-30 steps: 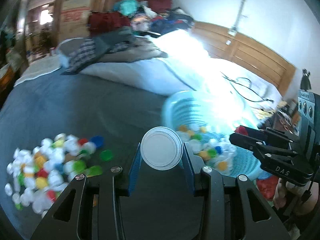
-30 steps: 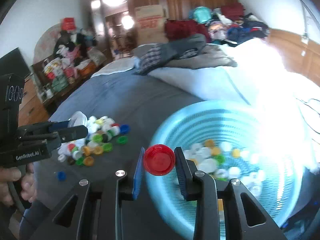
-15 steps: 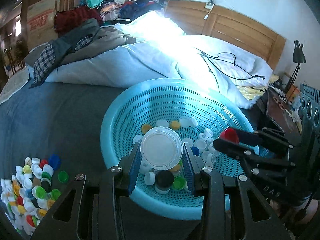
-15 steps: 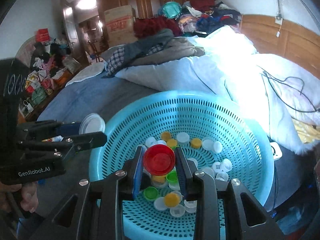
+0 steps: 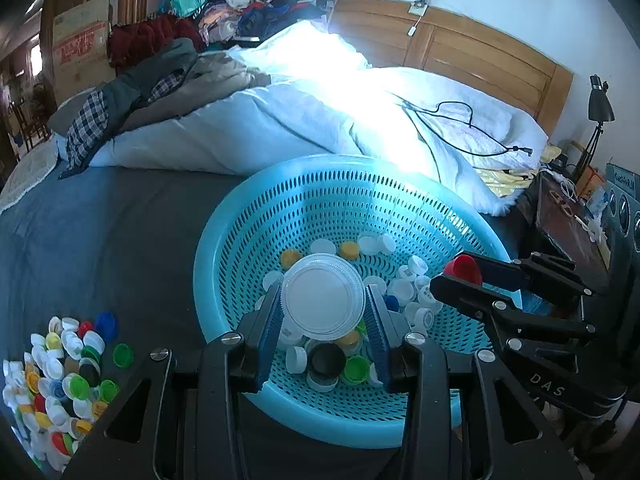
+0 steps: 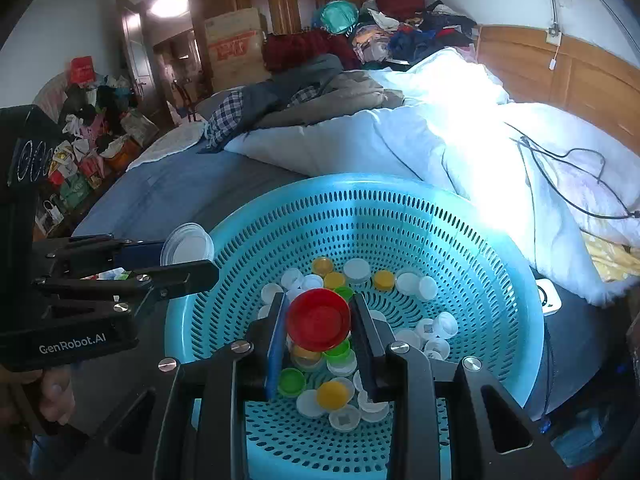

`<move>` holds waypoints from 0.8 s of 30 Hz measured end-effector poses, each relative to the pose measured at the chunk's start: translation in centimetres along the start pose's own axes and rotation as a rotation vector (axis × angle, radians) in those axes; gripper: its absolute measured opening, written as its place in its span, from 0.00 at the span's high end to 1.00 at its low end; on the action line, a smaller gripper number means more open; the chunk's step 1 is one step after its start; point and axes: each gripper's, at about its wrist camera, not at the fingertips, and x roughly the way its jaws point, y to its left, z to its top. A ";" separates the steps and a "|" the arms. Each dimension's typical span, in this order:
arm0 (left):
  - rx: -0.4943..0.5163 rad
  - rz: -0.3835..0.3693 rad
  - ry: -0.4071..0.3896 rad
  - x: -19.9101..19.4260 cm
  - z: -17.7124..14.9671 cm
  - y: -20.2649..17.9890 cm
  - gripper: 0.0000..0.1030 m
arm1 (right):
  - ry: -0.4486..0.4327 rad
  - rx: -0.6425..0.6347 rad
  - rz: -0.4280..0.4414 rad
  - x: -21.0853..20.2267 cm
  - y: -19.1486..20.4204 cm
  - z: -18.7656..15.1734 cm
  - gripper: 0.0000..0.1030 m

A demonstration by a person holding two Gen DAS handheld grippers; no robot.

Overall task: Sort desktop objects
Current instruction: 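Carry the white cap and red cap over the blue basket and open both tools, then grasp a blue cap with the right tool while the left tool grasps a white QR-code cap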

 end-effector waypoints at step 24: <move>-0.575 0.424 -0.080 -16.1 -29.5 27.0 0.36 | 0.167 -0.334 0.514 5.2 24.1 -9.9 0.29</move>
